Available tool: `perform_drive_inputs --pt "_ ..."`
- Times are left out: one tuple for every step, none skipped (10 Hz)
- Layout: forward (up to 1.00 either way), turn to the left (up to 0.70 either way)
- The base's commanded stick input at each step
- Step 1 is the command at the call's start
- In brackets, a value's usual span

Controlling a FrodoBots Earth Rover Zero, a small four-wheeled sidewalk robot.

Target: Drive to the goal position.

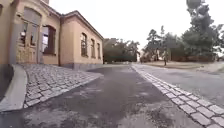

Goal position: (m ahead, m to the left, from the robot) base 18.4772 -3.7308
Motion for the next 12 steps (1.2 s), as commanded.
perform_drive_inputs --pt "0.7 0.0" --pt "0.7 0.0" --pt "0.7 0.0" --pt "0.7 0.0" --pt "0.7 0.0" --pt "0.7 0.0" --pt "0.7 0.0" --pt "0.7 0.0" --pt "0.7 0.0" --pt "0.7 0.0" --pt "0.7 0.0" --pt "0.7 0.0"
